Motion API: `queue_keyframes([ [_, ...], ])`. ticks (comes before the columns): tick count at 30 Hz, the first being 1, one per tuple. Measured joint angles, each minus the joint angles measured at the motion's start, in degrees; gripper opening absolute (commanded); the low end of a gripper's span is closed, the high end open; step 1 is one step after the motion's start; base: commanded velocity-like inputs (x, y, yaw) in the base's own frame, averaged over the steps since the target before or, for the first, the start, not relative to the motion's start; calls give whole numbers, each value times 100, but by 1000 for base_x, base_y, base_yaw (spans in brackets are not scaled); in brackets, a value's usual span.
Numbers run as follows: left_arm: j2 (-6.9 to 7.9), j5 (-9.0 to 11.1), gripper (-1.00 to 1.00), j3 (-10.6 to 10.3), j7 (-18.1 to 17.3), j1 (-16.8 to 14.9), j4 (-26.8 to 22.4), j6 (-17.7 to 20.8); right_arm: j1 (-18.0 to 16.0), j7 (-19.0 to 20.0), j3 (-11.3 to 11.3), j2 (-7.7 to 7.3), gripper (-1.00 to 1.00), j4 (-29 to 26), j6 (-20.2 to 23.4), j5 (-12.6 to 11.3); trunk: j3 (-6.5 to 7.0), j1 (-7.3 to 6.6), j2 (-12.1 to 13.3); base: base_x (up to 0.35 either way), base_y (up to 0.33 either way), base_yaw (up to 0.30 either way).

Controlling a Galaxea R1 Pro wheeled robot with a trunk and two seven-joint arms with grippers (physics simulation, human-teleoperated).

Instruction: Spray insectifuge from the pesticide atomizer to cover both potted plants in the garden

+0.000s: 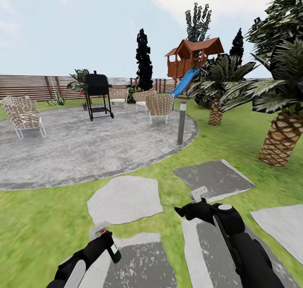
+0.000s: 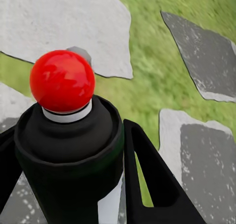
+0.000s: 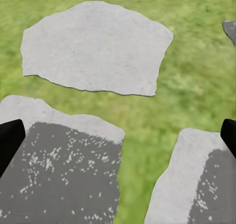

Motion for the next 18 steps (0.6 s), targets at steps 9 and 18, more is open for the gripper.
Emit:
queue_keyframes([
  [9,0,-3,-100,0,2,0,1,0,-1,-8,0,6,100,-1,6,1,0,0,0,322,112,0],
  [18,0,0,-100,0,9,0,1,0,-44,6,16,50,100,-17,56,-9,0,0,0,322,111,0],
])
